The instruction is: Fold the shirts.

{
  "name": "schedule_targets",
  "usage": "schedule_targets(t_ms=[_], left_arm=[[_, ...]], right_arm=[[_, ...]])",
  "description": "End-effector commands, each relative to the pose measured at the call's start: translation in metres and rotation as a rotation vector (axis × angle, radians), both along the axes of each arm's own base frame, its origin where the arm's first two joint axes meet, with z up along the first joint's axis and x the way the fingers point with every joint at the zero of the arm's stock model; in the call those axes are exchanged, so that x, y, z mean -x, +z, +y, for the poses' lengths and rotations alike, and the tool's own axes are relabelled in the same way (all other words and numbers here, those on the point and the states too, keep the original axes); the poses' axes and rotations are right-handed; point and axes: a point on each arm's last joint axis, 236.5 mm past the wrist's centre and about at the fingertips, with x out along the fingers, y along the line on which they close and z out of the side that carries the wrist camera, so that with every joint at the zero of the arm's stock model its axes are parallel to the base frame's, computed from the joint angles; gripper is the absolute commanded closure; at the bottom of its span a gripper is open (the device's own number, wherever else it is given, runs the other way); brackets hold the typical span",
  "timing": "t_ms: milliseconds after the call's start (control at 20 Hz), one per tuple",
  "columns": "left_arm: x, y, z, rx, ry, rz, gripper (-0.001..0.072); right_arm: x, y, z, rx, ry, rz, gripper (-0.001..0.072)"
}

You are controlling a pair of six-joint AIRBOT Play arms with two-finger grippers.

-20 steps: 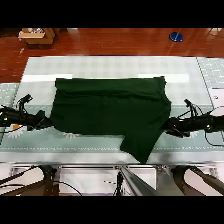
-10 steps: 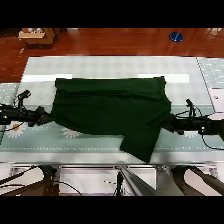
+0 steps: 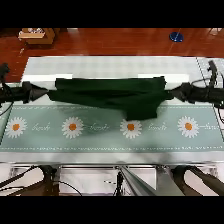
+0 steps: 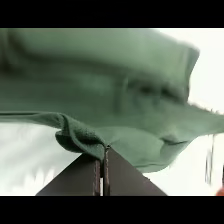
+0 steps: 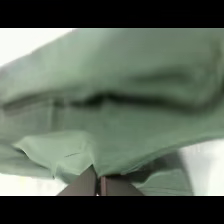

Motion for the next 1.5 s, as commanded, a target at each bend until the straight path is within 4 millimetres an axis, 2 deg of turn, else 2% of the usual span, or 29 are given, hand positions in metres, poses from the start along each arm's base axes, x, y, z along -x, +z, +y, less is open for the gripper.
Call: schedule_targets(t_ms=[0,150,350,550,700,850,900,950,1000,1050,1150,1250,1300,1400,1450], left_arm=[[-0.043,0.015,0.013,-0.031,0.142,-0.103,0.0687],[-0.067,-0.007,0.012,-0.093,0.164,-0.113,0.0687],[-0.097,-0.040,0.002,-0.083,0.120,-0.066,0.0687],[-0.122,-0.064,-0.002,-0.074,0.091,-0.039,0.0686],[-0.127,-0.083,-0.001,-0.068,0.089,-0.009,0.0686],[-0.116,-0.104,-0.008,-0.062,0.038,0.045,0.0685],[-0.112,-0.108,-0.011,-0.052,0.018,0.061,0.0664],[-0.108,-0.109,-0.012,-0.039,0.007,0.072,0.0504],[-0.106,-0.108,-0.012,-0.027,0.001,0.079,0.0342],[-0.103,-0.104,-0.009,-0.014,-0.001,0.082,0.0303],[-0.093,-0.093,0.003,0.024,-0.011,0.088,0.0304],[-0.078,-0.088,0.014,0.059,-0.009,0.142,0.0305],[-0.069,-0.089,0.018,0.054,-0.024,0.172,0.0306],[-0.049,-0.091,0.016,0.032,-0.092,0.212,0.0306],[-0.043,-0.091,0.013,0.030,-0.119,0.225,0.0306]], right_arm=[[-0.056,0.005,-0.001,0.046,-0.065,-0.085,0.0681],[-0.101,-0.012,-0.010,0.085,-0.126,-0.112,0.0681],[-0.138,-0.036,-0.020,0.093,-0.160,-0.096,0.0681],[-0.167,-0.063,-0.028,0.113,-0.213,-0.093,0.0682],[-0.178,-0.088,-0.027,0.107,-0.223,-0.058,0.0681],[-0.176,-0.105,-0.020,0.104,-0.205,-0.022,0.0679],[-0.176,-0.103,-0.019,0.102,-0.203,-0.024,0.0621],[-0.175,-0.098,-0.023,0.100,-0.205,-0.029,0.0479],[-0.173,-0.090,-0.031,0.101,-0.207,-0.036,0.0379],[-0.169,-0.081,-0.044,0.115,-0.205,-0.042,0.0333],[-0.153,-0.069,-0.079,0.144,-0.227,-0.011,0.0151],[-0.121,-0.074,-0.106,0.157,-0.194,0.088,0.0147],[-0.104,-0.081,-0.113,0.147,-0.165,0.148,0.0146],[-0.073,-0.099,-0.119,0.130,-0.100,0.263,0.0147],[-0.063,-0.106,-0.120,0.120,-0.079,0.301,0.0147]])
